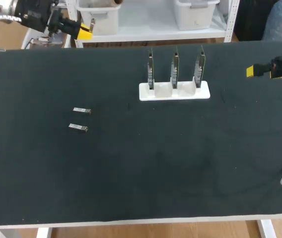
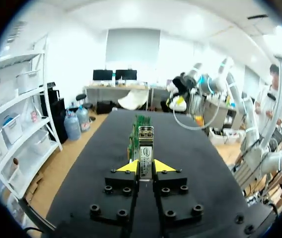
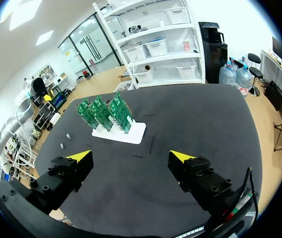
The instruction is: Pick up the optical module with the left hand, and insert it into the network port with the right hand.
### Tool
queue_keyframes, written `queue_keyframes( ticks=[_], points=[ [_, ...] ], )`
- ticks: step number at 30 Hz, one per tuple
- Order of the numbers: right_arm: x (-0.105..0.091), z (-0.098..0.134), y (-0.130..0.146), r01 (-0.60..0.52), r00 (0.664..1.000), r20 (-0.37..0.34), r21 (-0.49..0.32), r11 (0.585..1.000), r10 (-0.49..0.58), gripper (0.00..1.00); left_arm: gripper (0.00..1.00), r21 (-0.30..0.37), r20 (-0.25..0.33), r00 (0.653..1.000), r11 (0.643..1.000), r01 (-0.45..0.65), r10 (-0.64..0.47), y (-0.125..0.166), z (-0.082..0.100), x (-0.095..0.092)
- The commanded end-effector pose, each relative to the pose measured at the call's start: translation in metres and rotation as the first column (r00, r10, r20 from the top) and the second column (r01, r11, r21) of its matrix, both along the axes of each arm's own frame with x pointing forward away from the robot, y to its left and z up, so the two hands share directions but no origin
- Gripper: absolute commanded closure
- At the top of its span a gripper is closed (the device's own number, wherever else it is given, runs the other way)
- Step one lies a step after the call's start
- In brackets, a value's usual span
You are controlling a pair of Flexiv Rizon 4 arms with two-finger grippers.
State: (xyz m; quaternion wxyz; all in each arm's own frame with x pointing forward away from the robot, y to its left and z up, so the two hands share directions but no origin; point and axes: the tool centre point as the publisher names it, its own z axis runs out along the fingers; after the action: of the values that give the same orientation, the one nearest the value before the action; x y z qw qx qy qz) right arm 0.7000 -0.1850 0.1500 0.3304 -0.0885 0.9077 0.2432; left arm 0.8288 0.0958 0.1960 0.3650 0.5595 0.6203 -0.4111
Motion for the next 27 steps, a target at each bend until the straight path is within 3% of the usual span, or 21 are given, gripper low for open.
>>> queue_keyframes(
  ticks=[1, 4, 15, 21, 27],
  points=[
    [0.000, 0.000, 0.000, 0.000, 1.000, 0.000, 0.000, 1.000, 0.000, 0.00, 1.00, -0.228, -0.037, 0.998, 0.972, -0.061, 0.054, -0.008, -0.006, -0.002],
    [0.000, 0.000, 0.000, 0.000, 1.000, 0.000, 0.000, 1.000, 0.000, 0.00, 1.00, -0.251, -0.055, 0.998, 0.967, -0.044, 0.031, -0.021, -0.005, -0.001],
    [0.000, 0.000, 0.000, 0.000, 1.000, 0.000, 0.000, 1.000, 0.000, 0.00, 1.00, -0.228, -0.031, 0.999, 0.973, -0.025, 0.018, -0.038, -0.002, 0.002],
    [0.000, 0.000, 0.000, 0.000, 1.000, 0.000, 0.000, 1.000, 0.000, 0.00, 1.00, -0.147, 0.077, 0.996, 0.989, -0.020, 0.032, -0.056, 0.007, -0.002],
    [0.000, 0.000, 0.000, 0.000, 1.000, 0.000, 0.000, 1.000, 0.000, 0.00, 1.00, -0.141, 0.112, 0.994, 0.990, 0.016, 0.000, -0.075, 0.009, -0.008]
  ],
)
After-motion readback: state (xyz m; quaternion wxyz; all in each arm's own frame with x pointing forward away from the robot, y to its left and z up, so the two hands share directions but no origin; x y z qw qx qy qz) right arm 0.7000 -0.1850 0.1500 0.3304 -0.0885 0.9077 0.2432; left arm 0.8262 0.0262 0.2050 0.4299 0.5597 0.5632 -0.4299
